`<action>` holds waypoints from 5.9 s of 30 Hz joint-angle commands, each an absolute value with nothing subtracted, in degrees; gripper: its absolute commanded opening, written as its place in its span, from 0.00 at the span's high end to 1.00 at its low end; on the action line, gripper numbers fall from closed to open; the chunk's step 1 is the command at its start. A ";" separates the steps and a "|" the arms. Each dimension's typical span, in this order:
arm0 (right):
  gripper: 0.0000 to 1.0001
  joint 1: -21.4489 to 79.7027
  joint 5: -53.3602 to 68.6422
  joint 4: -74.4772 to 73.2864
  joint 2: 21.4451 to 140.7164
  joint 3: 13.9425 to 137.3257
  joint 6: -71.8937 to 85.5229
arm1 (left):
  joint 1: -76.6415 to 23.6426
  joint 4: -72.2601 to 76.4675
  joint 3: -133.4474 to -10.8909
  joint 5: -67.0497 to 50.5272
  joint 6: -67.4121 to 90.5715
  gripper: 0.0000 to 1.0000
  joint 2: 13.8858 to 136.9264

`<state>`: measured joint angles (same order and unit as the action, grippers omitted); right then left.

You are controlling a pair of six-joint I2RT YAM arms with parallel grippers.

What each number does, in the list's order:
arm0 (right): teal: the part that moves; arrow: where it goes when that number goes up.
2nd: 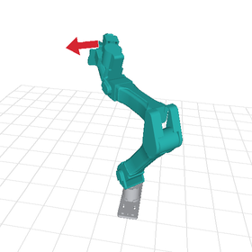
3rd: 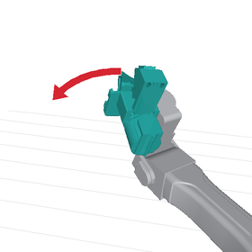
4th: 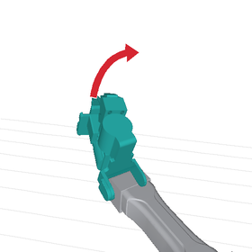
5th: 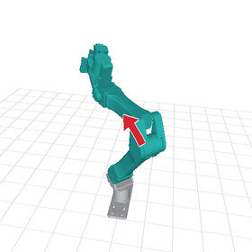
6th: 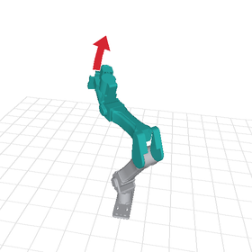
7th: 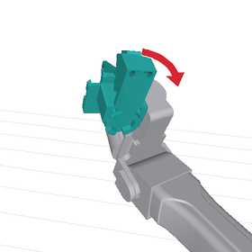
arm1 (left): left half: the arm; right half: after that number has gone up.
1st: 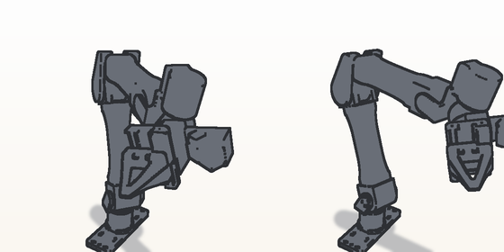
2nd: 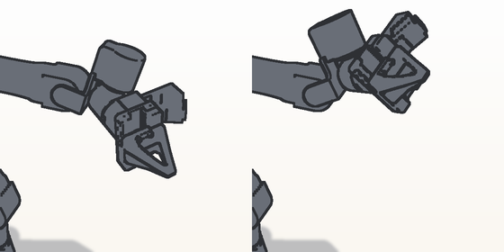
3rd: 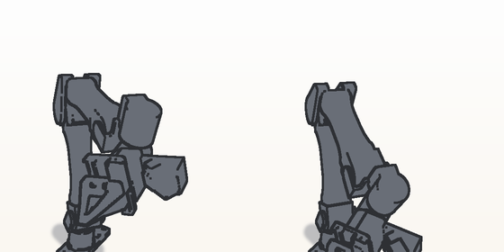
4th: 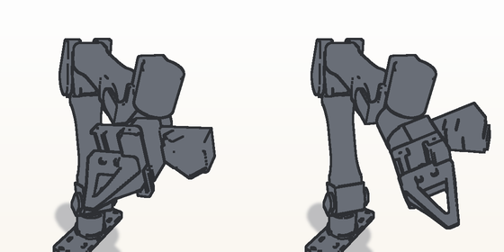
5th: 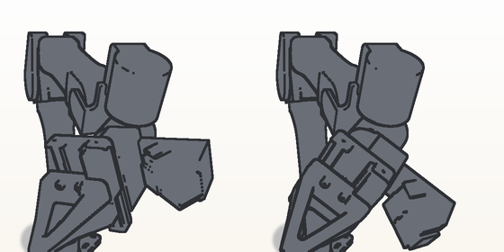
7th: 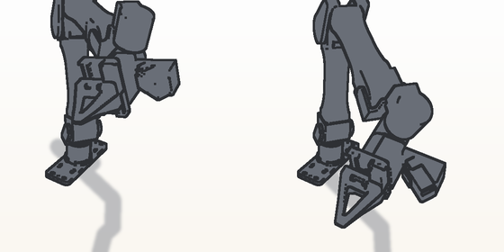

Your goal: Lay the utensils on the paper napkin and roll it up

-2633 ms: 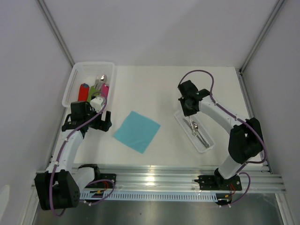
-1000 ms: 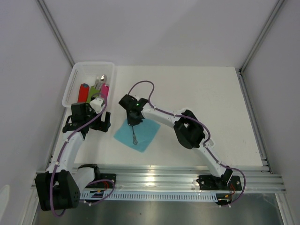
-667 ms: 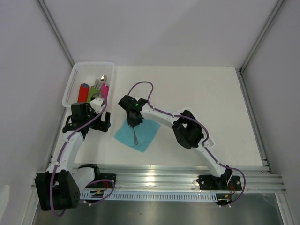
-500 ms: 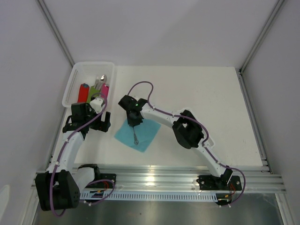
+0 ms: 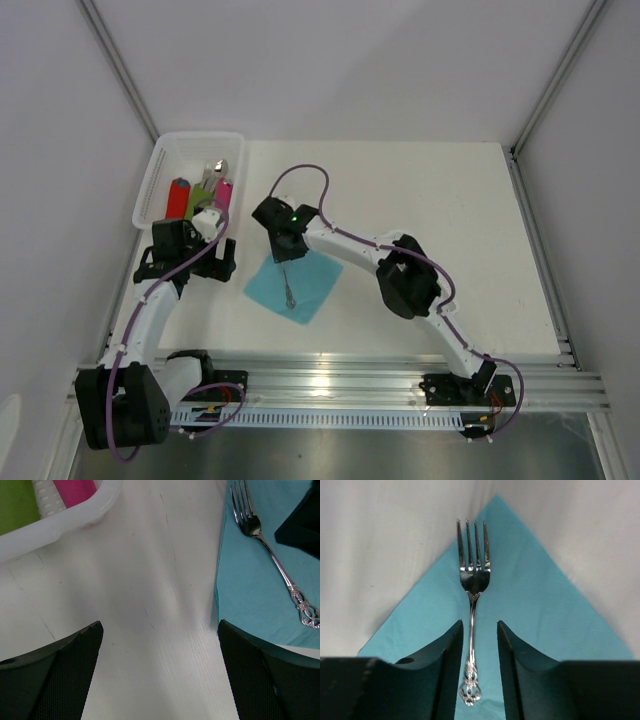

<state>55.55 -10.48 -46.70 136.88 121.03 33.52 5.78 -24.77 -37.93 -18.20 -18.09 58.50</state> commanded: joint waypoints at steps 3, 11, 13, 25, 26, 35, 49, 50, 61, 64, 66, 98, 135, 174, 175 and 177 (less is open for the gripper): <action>0.56 56.43 -23.00 -43.95 113.26 114.20 22.60 | 6.33 -26.01 -38.58 -17.85 -20.04 0.01 58.27; 0.60 39.66 -14.02 -44.48 88.79 80.28 22.93 | 6.24 -30.14 -40.34 -12.31 -21.80 0.01 57.48; 0.70 34.48 -12.22 -43.51 85.28 71.86 23.46 | 6.24 -30.50 -40.43 -11.17 -21.80 0.00 56.96; 0.83 26.46 -9.32 -37.71 88.94 59.59 21.89 | 6.24 -32.78 -40.52 -11.69 -20.21 0.01 55.90; 0.83 25.85 -9.40 -37.36 89.73 59.33 21.80 | 6.24 -32.61 -40.08 -11.60 -20.30 0.01 55.90; 0.79 24.35 -12.74 -37.18 95.01 59.85 20.30 | 6.24 -26.03 -37.00 -0.27 -21.18 0.01 58.35; 0.66 22.41 -11.69 -37.18 96.68 57.48 19.43 | 6.24 -25.75 -37.00 0.44 -20.39 0.01 58.36; 0.66 22.41 -10.91 -37.09 96.85 57.22 19.42 | 6.24 -25.75 -36.91 0.44 -20.39 0.00 58.27; 0.74 22.50 -6.77 -37.70 97.56 55.28 19.07 | 6.24 -25.75 -37.09 -1.14 -20.39 0.01 58.18; 0.83 22.67 -6.68 -37.44 97.03 55.28 18.55 | 6.24 -25.84 -37.00 -1.23 -20.48 0.01 58.10; 0.88 22.68 -6.50 -37.44 96.86 55.37 18.11 | 6.24 -25.75 -37.09 -1.23 -20.48 0.00 58.01; 1.00 26.63 -15.11 -35.59 87.29 60.02 16.26 | 6.24 -25.40 -36.39 -1.85 -20.57 0.01 57.57; 1.00 54.23 -8.17 -38.23 126.21 106.61 34.80 | 6.24 -23.29 -34.10 -6.15 -20.83 0.01 56.69; 1.00 54.49 -6.06 -39.20 132.01 108.63 37.35 | 6.24 -22.15 -33.13 -5.54 -21.18 0.01 57.22; 1.00 54.49 -6.06 -39.20 132.01 108.72 37.27 | 6.24 -22.15 -33.13 -5.54 -21.18 0.01 57.22; 0.95 54.49 -5.98 -39.29 131.92 108.72 37.18 | 6.24 -22.15 -33.31 -5.54 -21.18 0.00 57.22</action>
<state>53.95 -5.54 -39.57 131.59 107.18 36.45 5.82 -24.03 -33.50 -4.89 -20.60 57.06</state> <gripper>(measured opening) 0.071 0.994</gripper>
